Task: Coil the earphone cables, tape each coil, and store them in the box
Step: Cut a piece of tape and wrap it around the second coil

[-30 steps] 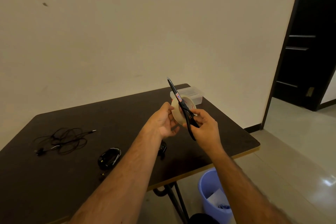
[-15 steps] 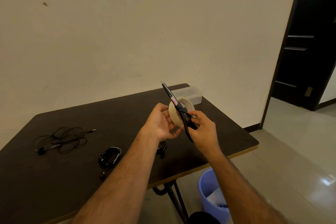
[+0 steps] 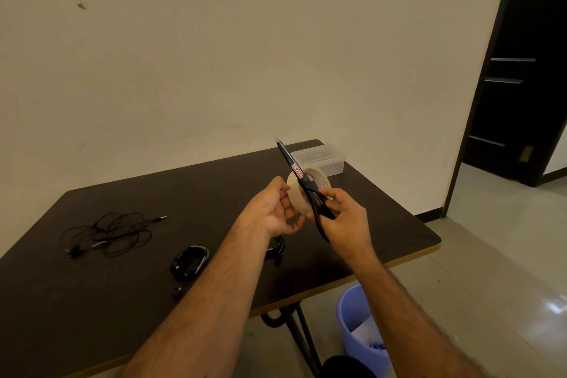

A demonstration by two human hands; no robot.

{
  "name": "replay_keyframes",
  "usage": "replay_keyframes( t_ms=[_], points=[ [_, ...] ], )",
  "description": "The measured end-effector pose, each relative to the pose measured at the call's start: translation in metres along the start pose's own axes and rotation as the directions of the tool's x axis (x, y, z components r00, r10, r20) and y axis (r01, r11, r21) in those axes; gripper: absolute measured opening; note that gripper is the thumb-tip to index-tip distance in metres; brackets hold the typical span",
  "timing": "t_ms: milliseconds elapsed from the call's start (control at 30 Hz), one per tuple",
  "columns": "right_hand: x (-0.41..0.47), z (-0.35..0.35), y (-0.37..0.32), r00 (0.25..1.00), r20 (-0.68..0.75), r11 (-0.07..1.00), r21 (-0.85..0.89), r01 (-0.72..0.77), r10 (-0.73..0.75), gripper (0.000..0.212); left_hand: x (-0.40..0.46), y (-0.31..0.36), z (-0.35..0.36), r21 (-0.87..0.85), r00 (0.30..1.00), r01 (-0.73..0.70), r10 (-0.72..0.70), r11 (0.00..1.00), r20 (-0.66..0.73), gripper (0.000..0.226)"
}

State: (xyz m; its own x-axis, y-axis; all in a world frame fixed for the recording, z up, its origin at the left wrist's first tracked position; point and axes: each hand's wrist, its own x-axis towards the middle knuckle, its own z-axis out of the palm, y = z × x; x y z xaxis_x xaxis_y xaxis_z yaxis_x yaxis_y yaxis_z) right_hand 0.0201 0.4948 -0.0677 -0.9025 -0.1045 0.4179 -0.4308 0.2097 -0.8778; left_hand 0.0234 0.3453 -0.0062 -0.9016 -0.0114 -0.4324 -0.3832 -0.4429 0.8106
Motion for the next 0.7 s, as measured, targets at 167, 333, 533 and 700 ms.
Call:
replay_keyframes(
  t_ms=[167,333,533,700],
  points=[
    [-0.0021,-0.0011,0.0001,1.000,0.005,1.000,0.005,-0.012,0.012,0.043,0.0019,-0.0014,-0.0017,0.029,1.000,-0.002,0.002,1.000,0.012,0.018],
    [-0.0037,-0.0018,0.0031,1.000,-0.004,1.000,-0.010,-0.016,0.016,0.044,0.0013,-0.0019,-0.0027,0.034,1.000,0.001,-0.002,0.999,0.022,0.019],
    [-0.0037,0.0002,-0.0017,1.000,-0.009,0.999,-0.031,-0.012,0.012,0.042,-0.0010,-0.0085,-0.0032,-0.016,1.000,-0.004,0.004,1.000,0.023,0.020],
    [-0.0041,-0.0011,-0.0050,1.000,0.002,0.998,-0.056,-0.016,0.016,0.044,-0.0052,-0.0028,-0.0047,-0.037,0.997,-0.003,0.006,0.999,0.078,0.024]
  ],
)
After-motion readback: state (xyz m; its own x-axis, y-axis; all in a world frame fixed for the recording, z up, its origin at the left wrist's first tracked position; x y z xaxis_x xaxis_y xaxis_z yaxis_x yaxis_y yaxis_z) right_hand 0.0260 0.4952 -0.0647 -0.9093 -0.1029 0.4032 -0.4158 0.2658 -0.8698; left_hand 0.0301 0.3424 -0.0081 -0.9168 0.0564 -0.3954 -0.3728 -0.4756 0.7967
